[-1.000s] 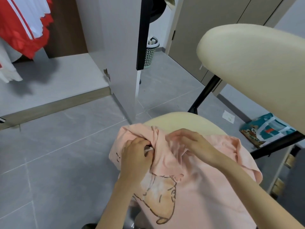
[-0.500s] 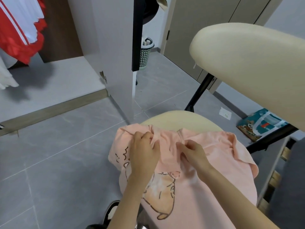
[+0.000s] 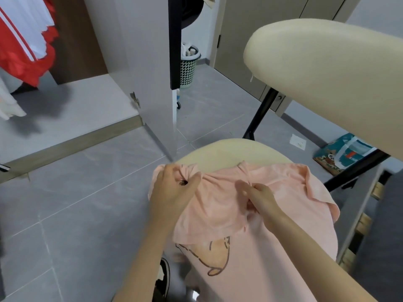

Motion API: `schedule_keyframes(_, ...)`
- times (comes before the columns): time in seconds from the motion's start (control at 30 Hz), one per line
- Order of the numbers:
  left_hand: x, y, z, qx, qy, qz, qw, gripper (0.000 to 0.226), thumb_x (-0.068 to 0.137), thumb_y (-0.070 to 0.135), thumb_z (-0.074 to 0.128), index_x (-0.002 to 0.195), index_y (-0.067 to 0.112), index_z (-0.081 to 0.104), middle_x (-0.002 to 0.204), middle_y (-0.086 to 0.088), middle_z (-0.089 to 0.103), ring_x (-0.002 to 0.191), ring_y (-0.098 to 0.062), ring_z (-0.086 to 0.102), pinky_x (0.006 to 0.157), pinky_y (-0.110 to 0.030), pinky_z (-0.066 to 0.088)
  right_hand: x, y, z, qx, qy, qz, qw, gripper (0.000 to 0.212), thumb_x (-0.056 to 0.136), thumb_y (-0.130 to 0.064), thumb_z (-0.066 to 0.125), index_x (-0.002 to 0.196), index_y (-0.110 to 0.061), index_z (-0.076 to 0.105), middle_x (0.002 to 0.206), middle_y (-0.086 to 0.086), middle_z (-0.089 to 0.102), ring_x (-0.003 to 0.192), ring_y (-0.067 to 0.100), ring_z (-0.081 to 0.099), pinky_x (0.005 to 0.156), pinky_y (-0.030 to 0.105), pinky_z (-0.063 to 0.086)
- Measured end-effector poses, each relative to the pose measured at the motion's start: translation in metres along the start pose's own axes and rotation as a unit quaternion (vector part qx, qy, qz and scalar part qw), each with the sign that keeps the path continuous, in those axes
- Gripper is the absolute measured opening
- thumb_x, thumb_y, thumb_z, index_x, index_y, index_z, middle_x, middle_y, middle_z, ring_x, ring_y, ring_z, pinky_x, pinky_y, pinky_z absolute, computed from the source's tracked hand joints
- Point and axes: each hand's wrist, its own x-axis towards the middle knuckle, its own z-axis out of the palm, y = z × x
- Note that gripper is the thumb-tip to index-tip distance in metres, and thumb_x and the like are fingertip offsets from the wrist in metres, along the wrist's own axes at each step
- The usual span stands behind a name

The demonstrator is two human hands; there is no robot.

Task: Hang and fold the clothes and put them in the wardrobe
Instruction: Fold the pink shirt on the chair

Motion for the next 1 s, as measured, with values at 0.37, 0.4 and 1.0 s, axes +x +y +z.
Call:
schedule_keyframes(0.37, 0.032, 0.013, 0.038, 0.294, 0.057, 0.107, 0.948, 0.027, 0.096, 0.037, 0.054, 0.111, 0.016, 0.06, 0.112, -0.002, 0.051, 0.104, -0.021, 0.052, 0.075, -0.031, 0.04, 0.01, -0.016, 0.019, 0.074, 0.037, -0.025, 0.996, 0.03, 0.093, -0.027, 0.057, 0.082, -0.001, 0.065, 0.081, 0.011, 0.067, 0.078, 0.024, 0.058, 0.073, 0.036, 0.048)
schedule_keyframes(0.4, 0.031, 0.013, 0.035, 0.282, 0.069, 0.119, 0.95, 0.022, 0.097, 0.035, 0.053, 0.105, 0.016, 0.06, 0.107, 0.0, 0.053, 0.099, -0.02, 0.053, 0.073, -0.03, 0.038, 0.009, -0.015, 0.02, 0.069, 0.047, -0.036, 0.996, 0.029, 0.094, -0.027, 0.056, 0.077, -0.005, 0.062, 0.075, 0.007, 0.063, 0.075, 0.022, 0.054, 0.069, 0.034, 0.043)
schedule_keyframes(1.0, 0.06, -0.034, -0.025, -0.18, 0.08, -0.143, 0.97, 0.026, 0.091, 0.041, 0.06, 0.072, 0.025, 0.053, 0.073, 0.01, 0.054, 0.065, -0.007, 0.051, 0.053, -0.023, 0.039, 0.005, -0.034, 0.046, 0.118, -0.041, -0.034, 0.992, 0.03, 0.092, -0.029, 0.064, 0.095, 0.001, 0.059, 0.067, 0.008, 0.058, 0.046, 0.01, 0.052, 0.046, 0.019, 0.042)
